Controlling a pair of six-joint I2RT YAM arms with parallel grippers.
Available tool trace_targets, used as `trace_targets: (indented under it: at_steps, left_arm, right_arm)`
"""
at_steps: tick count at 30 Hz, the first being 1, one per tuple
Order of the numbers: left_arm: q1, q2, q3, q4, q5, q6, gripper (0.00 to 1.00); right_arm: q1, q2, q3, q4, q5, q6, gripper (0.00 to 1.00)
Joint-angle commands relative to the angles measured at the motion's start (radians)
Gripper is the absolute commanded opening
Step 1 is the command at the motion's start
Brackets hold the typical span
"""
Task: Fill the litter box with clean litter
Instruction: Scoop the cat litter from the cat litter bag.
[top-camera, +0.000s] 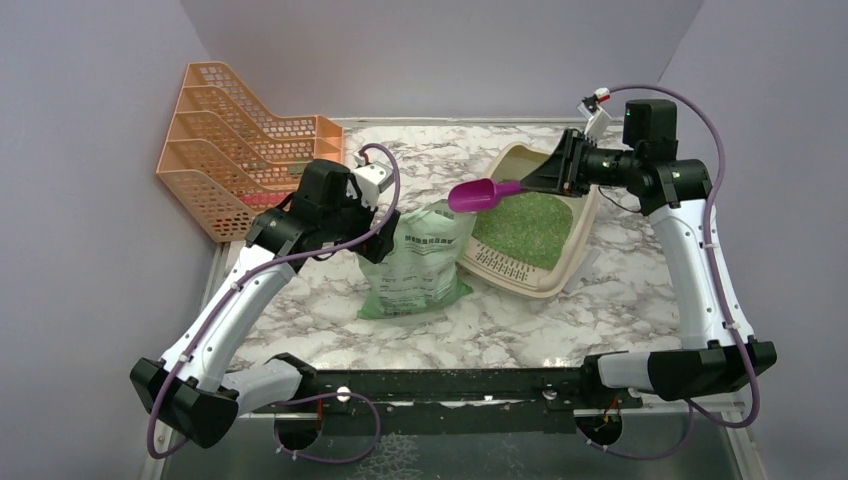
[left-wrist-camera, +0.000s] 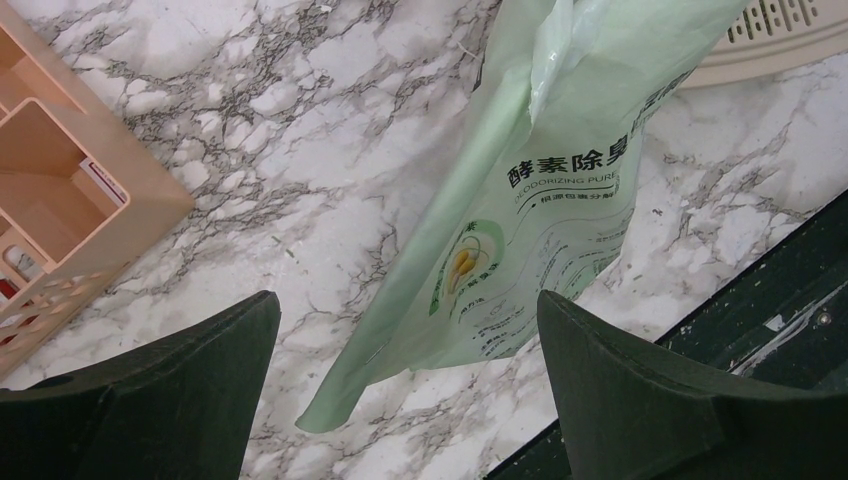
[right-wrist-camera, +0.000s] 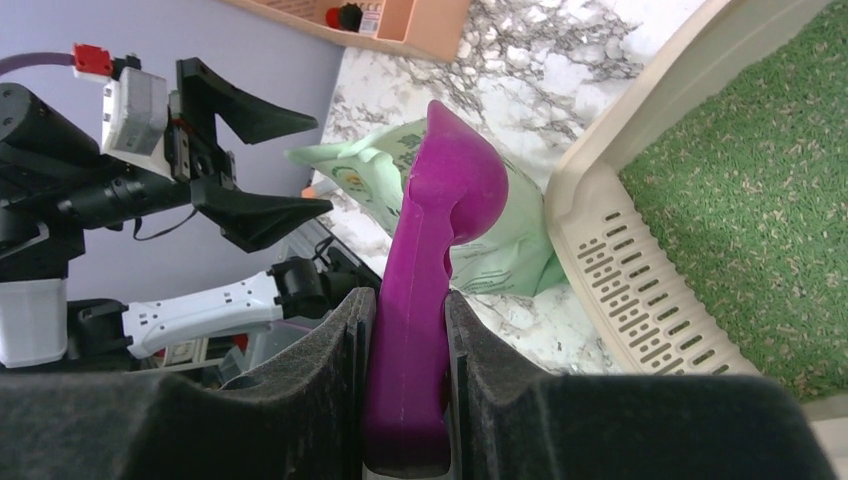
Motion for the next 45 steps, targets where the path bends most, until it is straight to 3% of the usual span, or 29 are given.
trace_targets:
  at_steps: [1, 12, 17, 23, 35, 40, 45]
  left_arm:
    - [-0.002, 0.012, 0.022, 0.014, 0.028, 0.013, 0.99]
    - [-0.002, 0.058, 0.037, 0.014, 0.143, 0.046, 0.99]
    - [-0.002, 0.089, 0.056, 0.009, 0.286, 0.034, 0.96]
    - [-0.002, 0.101, 0.033, -0.004, 0.372, 0.036, 0.84]
    - [-0.002, 0.03, -0.03, -0.042, 0.413, 0.003, 0.36]
    - [-0.007, -0.005, -0.077, -0.06, 0.521, 0.024, 0.32]
    - [-0.015, -0.019, -0.085, -0.077, 0.499, 0.008, 0.26]
  right_arm:
    - [0.011, 0.003, 0.023, -0.064, 0.023, -0.044, 0.01]
    - [0.096, 0.005, -0.046, -0.102, 0.006, -0.07, 0.01]
    - [0.108, 0.01, -0.07, -0.148, 0.032, -0.098, 0.01]
    - [0.116, -0.022, -0.106, -0.125, 0.003, -0.081, 0.01]
    - [0.145, -0.046, -0.155, -0.116, 0.003, -0.062, 0.01]
    - [0.18, -0.029, -0.133, -0.169, 0.045, -0.069, 0.01]
    - [0.225, -0.026, -0.127, -0.19, 0.094, -0.053, 0.01]
